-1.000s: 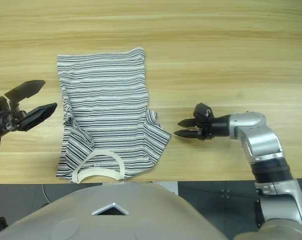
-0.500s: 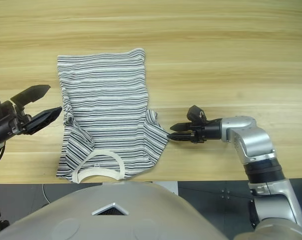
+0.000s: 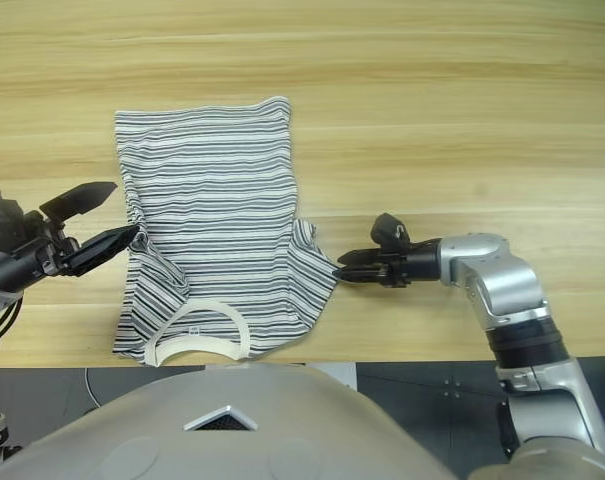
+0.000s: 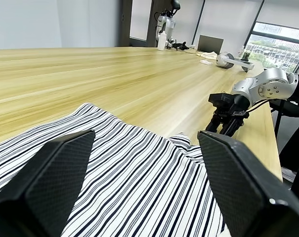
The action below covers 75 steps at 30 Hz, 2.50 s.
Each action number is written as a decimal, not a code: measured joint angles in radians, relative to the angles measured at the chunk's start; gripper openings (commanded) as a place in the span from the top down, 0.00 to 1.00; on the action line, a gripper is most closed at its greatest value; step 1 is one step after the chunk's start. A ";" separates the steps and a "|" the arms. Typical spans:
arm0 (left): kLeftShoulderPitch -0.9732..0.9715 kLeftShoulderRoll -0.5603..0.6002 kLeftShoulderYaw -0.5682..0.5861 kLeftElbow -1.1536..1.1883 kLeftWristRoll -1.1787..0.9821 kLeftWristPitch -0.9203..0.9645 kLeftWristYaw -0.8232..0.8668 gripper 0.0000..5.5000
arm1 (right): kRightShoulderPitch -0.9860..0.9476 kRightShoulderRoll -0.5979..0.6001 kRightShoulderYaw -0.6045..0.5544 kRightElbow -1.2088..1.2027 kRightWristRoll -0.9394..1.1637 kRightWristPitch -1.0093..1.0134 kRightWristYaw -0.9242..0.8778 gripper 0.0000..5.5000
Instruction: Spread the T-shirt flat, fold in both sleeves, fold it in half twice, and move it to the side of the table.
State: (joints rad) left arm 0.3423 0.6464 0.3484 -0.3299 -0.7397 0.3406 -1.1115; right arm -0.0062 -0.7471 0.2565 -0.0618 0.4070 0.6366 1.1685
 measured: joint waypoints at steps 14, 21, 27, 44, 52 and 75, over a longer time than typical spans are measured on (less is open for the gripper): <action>-0.020 0.000 -0.024 0.009 0.018 -0.001 0.000 0.29 | 0.021 0.000 0.011 -0.016 0.000 0.008 -0.004 0.98; -0.023 0.000 -0.028 0.021 0.018 -0.007 -0.001 0.29 | 0.037 -0.008 -0.019 -0.160 0.029 0.016 -0.008 0.98; -0.028 0.000 -0.028 0.023 0.017 -0.008 -0.004 0.29 | 0.038 -0.024 -0.049 -0.292 0.070 0.044 -0.011 0.98; -0.032 0.000 -0.034 0.037 0.017 -0.020 -0.011 0.29 | -0.129 0.136 0.106 -0.285 0.046 0.098 -0.145 0.98; -0.033 -0.001 -0.041 0.038 0.016 -0.020 -0.011 0.29 | -0.176 0.201 0.190 -0.261 0.019 0.099 -0.177 0.98; -0.068 -0.002 -0.064 0.042 -0.040 0.044 -0.011 0.29 | -0.234 0.407 0.223 -0.046 -0.012 0.096 -0.258 0.60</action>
State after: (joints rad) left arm 0.2743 0.6444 0.2841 -0.2882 -0.7798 0.3844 -1.1222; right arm -0.2398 -0.3401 0.4792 -0.1076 0.3953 0.7326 0.9106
